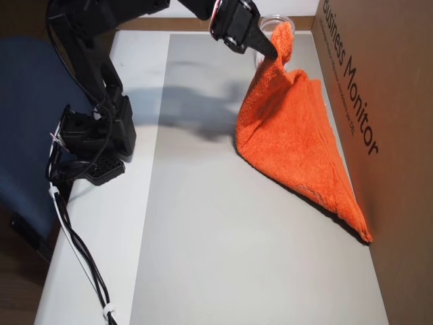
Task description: Fold the blanket.
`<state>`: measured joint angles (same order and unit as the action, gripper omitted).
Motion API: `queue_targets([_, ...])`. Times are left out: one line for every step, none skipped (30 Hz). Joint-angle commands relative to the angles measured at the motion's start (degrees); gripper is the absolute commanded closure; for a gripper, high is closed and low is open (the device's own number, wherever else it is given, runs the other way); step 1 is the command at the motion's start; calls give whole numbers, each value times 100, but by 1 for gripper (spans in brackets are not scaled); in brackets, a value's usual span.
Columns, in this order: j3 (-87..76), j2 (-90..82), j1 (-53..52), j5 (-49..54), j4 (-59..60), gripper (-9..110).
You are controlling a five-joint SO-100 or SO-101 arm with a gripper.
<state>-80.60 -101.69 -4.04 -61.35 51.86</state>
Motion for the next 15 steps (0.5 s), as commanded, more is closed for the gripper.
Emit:
queue_targets([492, 88, -325, -114, -114, 102])
queue_targets([563, 167, -413, -237, -114, 102])
queue_targets([642, 246, -483, -343, -114, 102])
queue_targets([729, 316, -545, -396, -114, 102])
queue_targets([817, 404, -598, -431, -114, 102])
queue_targets([914, 492, -633, -439, -123, 102])
queue_targets([1020, 580, -677, -439, -123, 102])
queue_targets([1107, 677, -721, -439, -158, 102])
queue_targets([1160, 782, -765, -439, -272, 102])
queue_targets([1204, 888, -800, -439, -431, 102])
queue_targets([1239, 993, -844, -439, -615, 102])
queue_targets([1239, 1090, -888, -439, -835, 102])
queue_targets([1239, 1187, -923, -439, -1072, 102])
queue_targets([1239, 1292, -958, -439, -1292, 102])
queue_targets([1239, 1397, -993, -439, -1477, 102])
